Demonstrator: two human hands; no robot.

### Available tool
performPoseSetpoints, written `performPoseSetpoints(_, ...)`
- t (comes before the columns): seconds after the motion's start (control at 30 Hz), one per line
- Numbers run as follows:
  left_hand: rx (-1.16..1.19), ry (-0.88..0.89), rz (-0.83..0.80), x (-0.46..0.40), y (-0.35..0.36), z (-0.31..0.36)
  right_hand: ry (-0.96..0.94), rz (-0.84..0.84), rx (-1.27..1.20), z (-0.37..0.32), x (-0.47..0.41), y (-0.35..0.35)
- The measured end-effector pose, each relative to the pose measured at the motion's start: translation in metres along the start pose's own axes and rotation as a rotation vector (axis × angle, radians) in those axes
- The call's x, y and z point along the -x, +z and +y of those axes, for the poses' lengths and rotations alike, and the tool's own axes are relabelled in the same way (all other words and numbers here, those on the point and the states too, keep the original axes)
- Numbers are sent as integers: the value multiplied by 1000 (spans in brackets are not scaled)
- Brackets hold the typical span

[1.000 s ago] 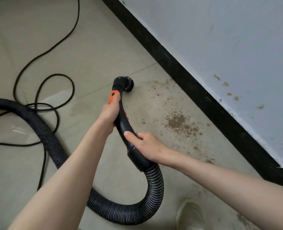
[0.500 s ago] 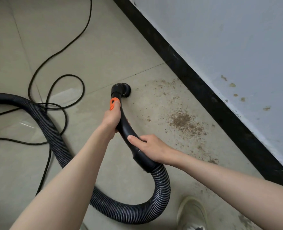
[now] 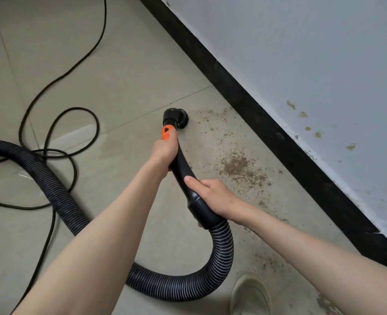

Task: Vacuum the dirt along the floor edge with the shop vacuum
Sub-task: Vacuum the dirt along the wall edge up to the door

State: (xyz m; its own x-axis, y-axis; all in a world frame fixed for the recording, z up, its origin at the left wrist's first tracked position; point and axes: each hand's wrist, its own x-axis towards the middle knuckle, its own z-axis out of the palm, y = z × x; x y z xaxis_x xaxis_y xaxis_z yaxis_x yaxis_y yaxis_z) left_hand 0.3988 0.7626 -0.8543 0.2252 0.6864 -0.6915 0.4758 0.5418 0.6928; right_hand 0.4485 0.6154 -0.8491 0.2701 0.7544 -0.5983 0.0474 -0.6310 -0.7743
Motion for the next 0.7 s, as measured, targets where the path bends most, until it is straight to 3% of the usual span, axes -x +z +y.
performPoseSetpoints(0.7,-147,77,-100,-25,77,31,17,172,-121,22,-14,-50)
